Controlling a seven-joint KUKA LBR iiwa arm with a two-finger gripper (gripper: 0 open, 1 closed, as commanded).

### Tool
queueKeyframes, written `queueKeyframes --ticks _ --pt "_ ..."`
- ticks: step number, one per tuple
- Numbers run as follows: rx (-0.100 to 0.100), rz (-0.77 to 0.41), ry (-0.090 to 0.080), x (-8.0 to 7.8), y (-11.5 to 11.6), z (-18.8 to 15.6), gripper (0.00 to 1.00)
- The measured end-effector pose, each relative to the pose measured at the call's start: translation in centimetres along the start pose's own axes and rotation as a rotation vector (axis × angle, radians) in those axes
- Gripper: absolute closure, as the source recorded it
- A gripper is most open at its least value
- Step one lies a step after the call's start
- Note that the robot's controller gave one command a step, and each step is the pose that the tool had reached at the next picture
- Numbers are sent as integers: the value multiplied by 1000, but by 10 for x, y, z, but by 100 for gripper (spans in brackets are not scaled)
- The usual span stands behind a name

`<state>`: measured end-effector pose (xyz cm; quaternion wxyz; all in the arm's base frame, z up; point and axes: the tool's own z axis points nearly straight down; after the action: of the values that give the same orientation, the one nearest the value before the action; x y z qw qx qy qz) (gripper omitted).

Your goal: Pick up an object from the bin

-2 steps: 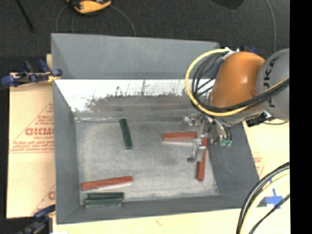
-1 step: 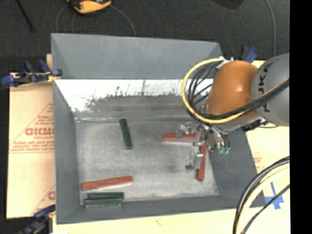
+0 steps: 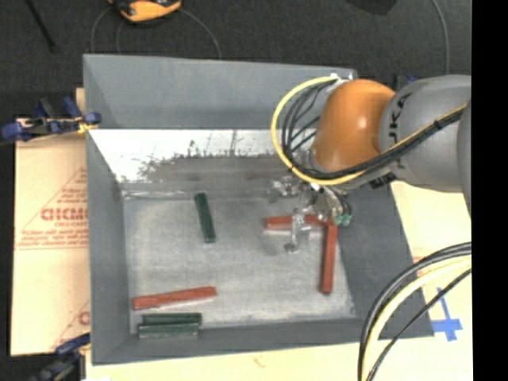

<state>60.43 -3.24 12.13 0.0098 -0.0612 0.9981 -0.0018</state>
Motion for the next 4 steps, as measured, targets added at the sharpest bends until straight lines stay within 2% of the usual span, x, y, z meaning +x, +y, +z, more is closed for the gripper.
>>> queueKeyframes --ticks 1,2,3,4 --pt "-4 -39 14 11 -14 50 100" --pt "-4 -39 14 11 -14 50 100" --pt "-3 -43 13 2 -43 -86 100" --pt "-4 -42 14 2 -43 -85 0"
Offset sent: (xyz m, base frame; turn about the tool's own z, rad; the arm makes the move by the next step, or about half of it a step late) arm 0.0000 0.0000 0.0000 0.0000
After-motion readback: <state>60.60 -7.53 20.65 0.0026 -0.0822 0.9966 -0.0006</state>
